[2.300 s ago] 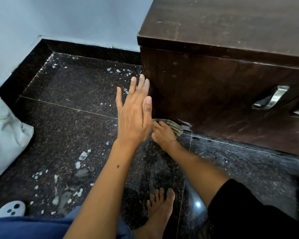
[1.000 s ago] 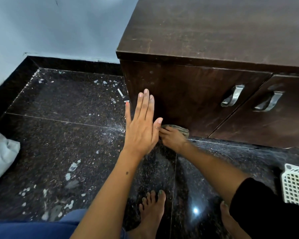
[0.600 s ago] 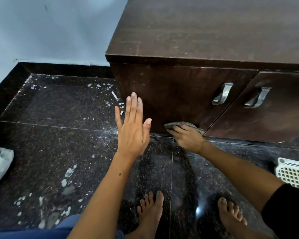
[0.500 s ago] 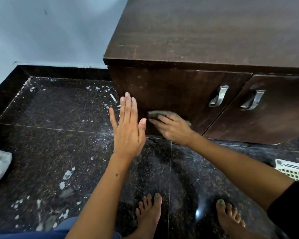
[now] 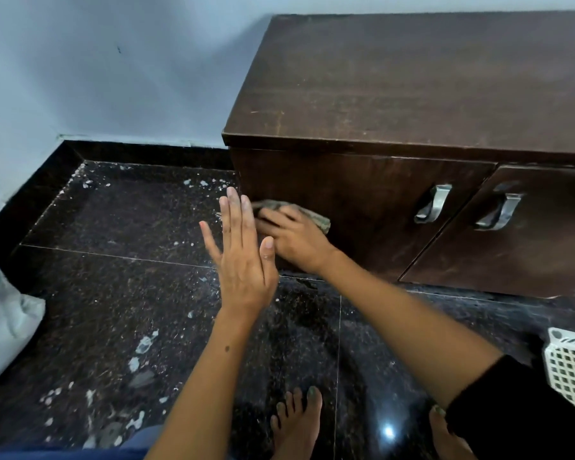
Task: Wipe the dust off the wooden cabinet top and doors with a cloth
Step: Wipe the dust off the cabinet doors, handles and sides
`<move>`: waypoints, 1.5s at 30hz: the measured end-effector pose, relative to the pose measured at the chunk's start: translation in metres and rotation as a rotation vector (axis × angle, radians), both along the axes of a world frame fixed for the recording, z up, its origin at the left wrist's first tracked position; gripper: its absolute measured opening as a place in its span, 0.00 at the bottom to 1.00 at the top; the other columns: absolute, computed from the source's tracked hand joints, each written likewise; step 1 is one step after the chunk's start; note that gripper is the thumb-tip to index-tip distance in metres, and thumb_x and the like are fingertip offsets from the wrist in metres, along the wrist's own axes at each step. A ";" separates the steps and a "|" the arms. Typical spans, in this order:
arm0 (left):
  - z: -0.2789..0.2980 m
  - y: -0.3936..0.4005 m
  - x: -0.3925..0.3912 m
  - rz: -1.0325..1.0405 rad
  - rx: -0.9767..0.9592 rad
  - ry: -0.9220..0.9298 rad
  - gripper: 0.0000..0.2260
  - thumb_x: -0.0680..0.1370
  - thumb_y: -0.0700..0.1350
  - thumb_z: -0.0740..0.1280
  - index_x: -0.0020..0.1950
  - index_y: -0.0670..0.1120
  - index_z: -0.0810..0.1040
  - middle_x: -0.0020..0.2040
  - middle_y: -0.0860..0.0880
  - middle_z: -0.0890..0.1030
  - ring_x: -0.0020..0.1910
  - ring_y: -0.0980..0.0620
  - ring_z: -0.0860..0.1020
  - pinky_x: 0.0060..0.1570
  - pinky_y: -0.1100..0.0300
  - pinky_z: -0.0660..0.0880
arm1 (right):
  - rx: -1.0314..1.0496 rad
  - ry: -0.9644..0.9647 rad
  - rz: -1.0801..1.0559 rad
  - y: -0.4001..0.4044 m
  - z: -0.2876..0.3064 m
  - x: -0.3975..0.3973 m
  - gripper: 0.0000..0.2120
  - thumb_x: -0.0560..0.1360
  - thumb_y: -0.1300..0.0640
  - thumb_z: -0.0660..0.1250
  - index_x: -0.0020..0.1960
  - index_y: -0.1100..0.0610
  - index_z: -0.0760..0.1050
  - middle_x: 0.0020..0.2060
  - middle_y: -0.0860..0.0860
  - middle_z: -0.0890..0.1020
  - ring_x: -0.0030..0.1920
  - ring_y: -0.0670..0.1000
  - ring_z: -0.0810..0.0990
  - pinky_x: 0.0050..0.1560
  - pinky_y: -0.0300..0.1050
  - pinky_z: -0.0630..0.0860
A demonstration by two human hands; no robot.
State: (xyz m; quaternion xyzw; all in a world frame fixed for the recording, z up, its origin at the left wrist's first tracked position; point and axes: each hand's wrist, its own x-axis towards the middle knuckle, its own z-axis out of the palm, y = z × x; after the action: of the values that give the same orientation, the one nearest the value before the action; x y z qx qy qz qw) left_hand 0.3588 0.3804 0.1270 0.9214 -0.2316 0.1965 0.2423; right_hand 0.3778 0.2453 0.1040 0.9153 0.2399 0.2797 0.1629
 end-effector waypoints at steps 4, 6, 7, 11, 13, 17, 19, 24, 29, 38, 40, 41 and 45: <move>0.004 -0.002 0.000 -0.001 -0.005 -0.003 0.29 0.81 0.55 0.40 0.76 0.38 0.53 0.77 0.43 0.50 0.77 0.48 0.48 0.73 0.42 0.39 | -0.057 0.120 0.078 0.001 -0.007 -0.013 0.10 0.70 0.52 0.66 0.46 0.47 0.84 0.47 0.39 0.84 0.52 0.43 0.82 0.53 0.37 0.77; 0.006 -0.005 0.000 -0.015 -0.008 -0.010 0.29 0.81 0.55 0.39 0.76 0.38 0.53 0.77 0.42 0.51 0.77 0.48 0.48 0.73 0.43 0.38 | 0.051 0.011 0.101 -0.007 0.000 -0.017 0.10 0.72 0.54 0.65 0.48 0.50 0.84 0.47 0.42 0.84 0.51 0.45 0.83 0.51 0.40 0.77; 0.007 -0.006 0.000 -0.023 -0.005 -0.017 0.30 0.81 0.56 0.39 0.76 0.38 0.54 0.77 0.42 0.52 0.77 0.48 0.48 0.73 0.43 0.38 | 0.103 -0.060 0.057 -0.012 0.009 -0.021 0.13 0.74 0.55 0.62 0.51 0.51 0.83 0.50 0.42 0.84 0.52 0.46 0.82 0.52 0.42 0.75; 0.008 -0.015 -0.007 -0.091 -0.017 -0.013 0.29 0.81 0.56 0.39 0.76 0.39 0.54 0.77 0.43 0.52 0.77 0.47 0.49 0.72 0.41 0.39 | 0.372 -0.423 -0.242 -0.044 0.040 -0.049 0.16 0.81 0.59 0.57 0.65 0.51 0.75 0.63 0.41 0.77 0.60 0.48 0.70 0.58 0.45 0.66; 0.010 -0.022 -0.011 -0.123 -0.027 -0.005 0.30 0.81 0.56 0.38 0.76 0.39 0.54 0.77 0.43 0.51 0.77 0.48 0.48 0.73 0.41 0.39 | 0.487 -0.527 -0.341 -0.056 0.040 -0.065 0.16 0.81 0.62 0.57 0.66 0.53 0.74 0.65 0.44 0.75 0.60 0.51 0.70 0.59 0.48 0.69; 0.017 -0.036 -0.018 -0.180 -0.022 -0.017 0.30 0.81 0.57 0.38 0.76 0.40 0.55 0.77 0.43 0.52 0.77 0.48 0.49 0.73 0.42 0.39 | 0.698 -0.590 -0.503 -0.049 0.014 -0.072 0.23 0.75 0.73 0.58 0.67 0.60 0.72 0.68 0.51 0.69 0.61 0.56 0.68 0.61 0.50 0.70; 0.022 -0.042 -0.020 -0.198 -0.030 -0.032 0.30 0.81 0.57 0.39 0.76 0.39 0.55 0.77 0.43 0.53 0.77 0.48 0.49 0.73 0.42 0.40 | 0.646 -0.526 -0.505 -0.049 0.002 -0.071 0.21 0.78 0.70 0.54 0.69 0.60 0.70 0.70 0.51 0.69 0.61 0.55 0.68 0.60 0.50 0.70; 0.025 -0.054 -0.030 -0.267 -0.010 -0.021 0.30 0.81 0.57 0.38 0.76 0.40 0.55 0.77 0.43 0.53 0.77 0.49 0.49 0.73 0.41 0.42 | 0.272 -0.156 -0.407 -0.085 -0.047 -0.107 0.23 0.77 0.62 0.60 0.71 0.53 0.68 0.70 0.44 0.70 0.62 0.52 0.67 0.60 0.49 0.66; 0.024 -0.075 -0.039 -0.363 0.052 -0.005 0.31 0.80 0.58 0.38 0.76 0.40 0.56 0.77 0.44 0.53 0.77 0.49 0.49 0.73 0.43 0.41 | 0.148 0.019 -0.454 -0.142 -0.068 -0.163 0.23 0.73 0.63 0.57 0.67 0.52 0.72 0.65 0.44 0.75 0.58 0.53 0.77 0.57 0.49 0.72; 0.004 -0.103 -0.056 -0.456 0.282 0.027 0.29 0.81 0.56 0.39 0.76 0.40 0.54 0.77 0.44 0.52 0.77 0.49 0.49 0.72 0.40 0.43 | 0.982 -0.221 -0.654 -0.081 -0.058 -0.142 0.29 0.71 0.74 0.66 0.71 0.64 0.66 0.70 0.55 0.67 0.68 0.56 0.63 0.65 0.51 0.66; 0.002 -0.106 -0.056 -0.455 0.287 0.031 0.29 0.81 0.56 0.39 0.76 0.39 0.54 0.77 0.43 0.52 0.77 0.48 0.49 0.72 0.40 0.44 | 1.049 -0.163 -0.667 -0.070 -0.069 -0.139 0.32 0.71 0.74 0.67 0.72 0.64 0.63 0.72 0.55 0.64 0.70 0.56 0.60 0.68 0.52 0.64; 0.001 -0.107 -0.056 -0.454 0.286 0.035 0.29 0.81 0.56 0.39 0.76 0.39 0.54 0.77 0.43 0.52 0.77 0.48 0.49 0.72 0.39 0.44 | 1.062 -0.107 -0.671 -0.066 -0.076 -0.137 0.33 0.71 0.73 0.67 0.73 0.63 0.61 0.73 0.53 0.62 0.71 0.56 0.59 0.68 0.51 0.63; -0.002 -0.108 -0.055 -0.454 0.275 0.045 0.30 0.80 0.57 0.39 0.76 0.39 0.54 0.77 0.44 0.51 0.77 0.48 0.49 0.72 0.39 0.43 | 1.680 0.081 -0.735 -0.044 -0.093 -0.135 0.21 0.80 0.54 0.61 0.71 0.44 0.65 0.69 0.36 0.66 0.69 0.39 0.64 0.69 0.41 0.63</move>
State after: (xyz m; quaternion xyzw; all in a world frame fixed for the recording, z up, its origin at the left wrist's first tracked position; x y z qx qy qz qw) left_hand 0.3042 0.2723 0.1251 0.8743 -0.4513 0.0836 0.1579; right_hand 0.2429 0.2008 0.0111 0.7608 -0.3428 0.2606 -0.4856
